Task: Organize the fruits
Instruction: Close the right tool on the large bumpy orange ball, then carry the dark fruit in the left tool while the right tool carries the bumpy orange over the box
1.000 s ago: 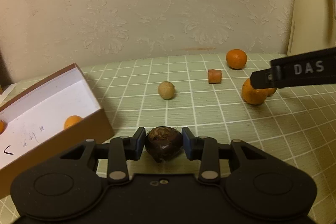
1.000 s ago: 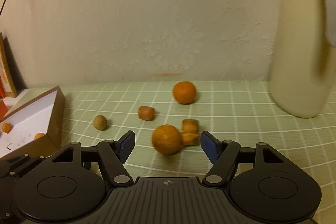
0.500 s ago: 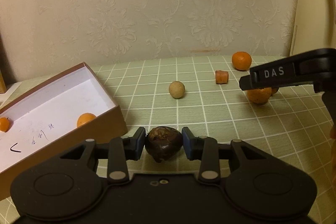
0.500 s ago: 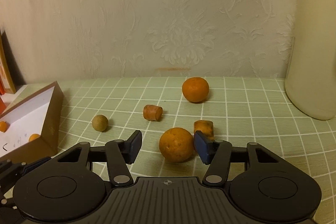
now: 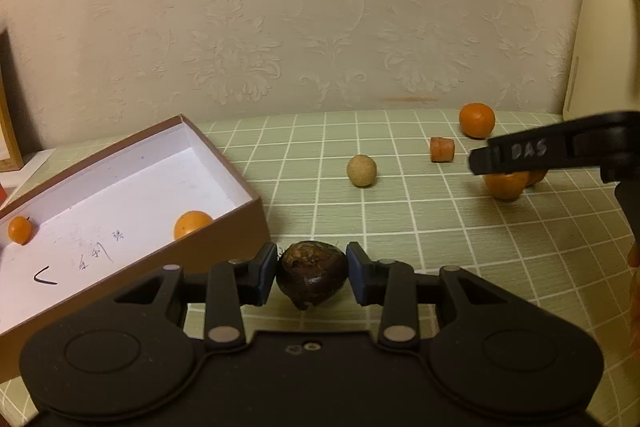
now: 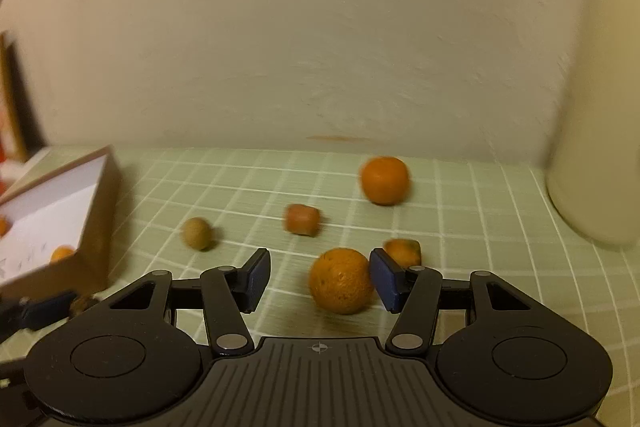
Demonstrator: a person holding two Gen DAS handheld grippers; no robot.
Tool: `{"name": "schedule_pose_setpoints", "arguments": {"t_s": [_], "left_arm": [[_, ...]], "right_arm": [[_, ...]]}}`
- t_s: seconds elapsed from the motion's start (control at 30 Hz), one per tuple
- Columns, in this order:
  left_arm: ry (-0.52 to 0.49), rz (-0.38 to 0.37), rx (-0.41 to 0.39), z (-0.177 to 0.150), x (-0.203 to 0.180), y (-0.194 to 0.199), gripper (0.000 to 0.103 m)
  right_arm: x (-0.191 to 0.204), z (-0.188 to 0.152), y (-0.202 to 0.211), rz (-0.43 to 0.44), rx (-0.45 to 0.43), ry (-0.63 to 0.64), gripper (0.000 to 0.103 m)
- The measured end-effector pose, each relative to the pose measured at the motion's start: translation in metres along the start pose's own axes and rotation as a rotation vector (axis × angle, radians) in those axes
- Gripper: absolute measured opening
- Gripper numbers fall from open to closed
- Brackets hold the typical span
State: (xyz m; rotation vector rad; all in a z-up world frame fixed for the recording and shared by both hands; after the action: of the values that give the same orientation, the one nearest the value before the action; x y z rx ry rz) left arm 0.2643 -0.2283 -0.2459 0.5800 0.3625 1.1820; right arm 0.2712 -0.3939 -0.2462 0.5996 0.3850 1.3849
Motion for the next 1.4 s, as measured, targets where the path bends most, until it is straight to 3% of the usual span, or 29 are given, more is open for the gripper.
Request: {"name": "schedule_pose_setpoints", "arguments": {"t_s": [0.23, 0.33, 0.6, 0.8, 1.1, 1.4], "left_arm": [[0.019, 0.024, -0.002, -0.001, 0.011, 0.001, 0.028], [0.028, 0.03, -0.003, 0.0, 0.018, 0.001, 0.028], [0.039, 0.039, -0.007, 0.0, 0.024, 0.005, 0.028], [0.063, 0.053, -0.022, 0.003, 0.037, 0.014, 0.028], [0.126, 0.135, -0.085, 0.018, 0.083, 0.04, 0.028], [0.208, 0.293, -0.118, 0.031, 0.171, 0.062, 0.028]], "right_arm": [[-0.003, -0.007, -0.009, 0.001, 0.035, -0.014, 0.056], [-0.007, -0.014, -0.017, 0.005, 0.06, -0.045, 0.04], [0.0, -0.012, -0.019, 0.013, 0.051, -0.038, 0.039], [0.018, -0.003, -0.009, 0.029, -0.005, -0.002, 0.039], [0.086, 0.031, 0.022, 0.153, -0.134, 0.085, 0.039], [0.163, 0.045, 0.024, 0.277, -0.163, 0.144, 0.039]]}}
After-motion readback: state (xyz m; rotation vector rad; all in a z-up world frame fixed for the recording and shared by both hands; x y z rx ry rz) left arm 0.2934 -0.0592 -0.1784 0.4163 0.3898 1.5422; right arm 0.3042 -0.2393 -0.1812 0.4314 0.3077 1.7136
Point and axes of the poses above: each gripper's, at about its wrist camera, not at the fingertips, and y roughly against the way its jaws point, x to its left, z to its top, the point moved 10 cm from there along -y, roughly the way its jaws point, and after that the axes turned 7 degrees about y, right-handed, at the moved point
